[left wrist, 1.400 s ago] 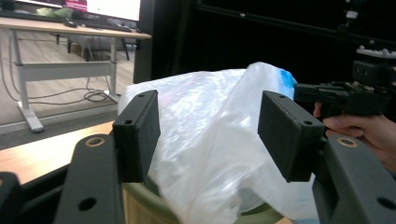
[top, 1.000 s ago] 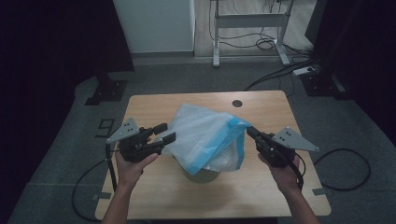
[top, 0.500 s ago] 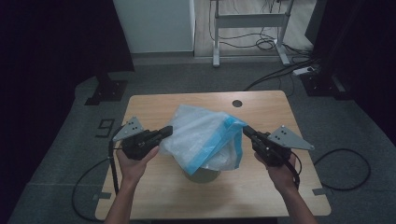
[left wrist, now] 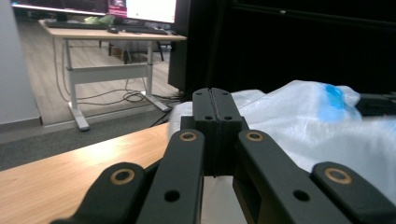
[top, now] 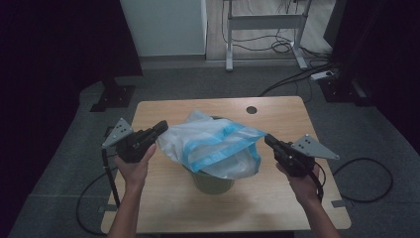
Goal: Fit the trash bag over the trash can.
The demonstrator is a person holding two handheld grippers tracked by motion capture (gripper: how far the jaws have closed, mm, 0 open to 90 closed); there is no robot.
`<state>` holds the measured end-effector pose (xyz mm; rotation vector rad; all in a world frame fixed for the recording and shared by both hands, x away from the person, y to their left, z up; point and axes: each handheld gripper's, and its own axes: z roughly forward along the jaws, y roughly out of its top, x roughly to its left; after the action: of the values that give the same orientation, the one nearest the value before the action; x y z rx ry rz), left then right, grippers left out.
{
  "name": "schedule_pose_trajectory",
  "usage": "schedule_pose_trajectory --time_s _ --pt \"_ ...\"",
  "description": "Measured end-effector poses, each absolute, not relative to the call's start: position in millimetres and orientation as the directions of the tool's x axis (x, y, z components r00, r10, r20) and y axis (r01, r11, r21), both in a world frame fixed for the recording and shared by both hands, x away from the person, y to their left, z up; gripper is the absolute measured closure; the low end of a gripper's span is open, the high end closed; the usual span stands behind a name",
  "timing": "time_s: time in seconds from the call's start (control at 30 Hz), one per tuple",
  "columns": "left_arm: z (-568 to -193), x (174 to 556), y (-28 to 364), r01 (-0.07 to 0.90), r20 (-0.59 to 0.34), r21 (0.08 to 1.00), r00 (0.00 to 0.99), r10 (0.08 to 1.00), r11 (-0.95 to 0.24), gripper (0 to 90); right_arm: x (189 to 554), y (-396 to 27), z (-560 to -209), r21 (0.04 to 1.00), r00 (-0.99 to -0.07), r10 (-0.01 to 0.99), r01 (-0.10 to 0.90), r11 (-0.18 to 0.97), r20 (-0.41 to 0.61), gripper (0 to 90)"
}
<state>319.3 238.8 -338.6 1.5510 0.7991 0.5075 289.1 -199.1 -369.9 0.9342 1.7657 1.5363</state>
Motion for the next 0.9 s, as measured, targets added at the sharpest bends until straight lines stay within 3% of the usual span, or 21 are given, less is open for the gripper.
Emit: schedule_pose_trajectory --time_s 0.33,0.57,0.9 --pt "-353 310 261 0.194 -0.195 0.977 0.643 0.741 0.089 90.0 292 -213 -359 0.994 -0.511 0.86 0.1 0.053 0.006 89.5" --pt "-362 300 268 0.202 -0.223 0.972 0.659 0.719 0.116 90.0 287 -210 -364 0.991 -0.536 0.843 0.129 0.028 0.046 89.1" --pt "-365 301 265 0.208 -0.224 0.972 0.66 0.717 0.112 90.0 295 -194 -370 0.986 -0.56 0.825 0.163 0.021 0.075 56.1"
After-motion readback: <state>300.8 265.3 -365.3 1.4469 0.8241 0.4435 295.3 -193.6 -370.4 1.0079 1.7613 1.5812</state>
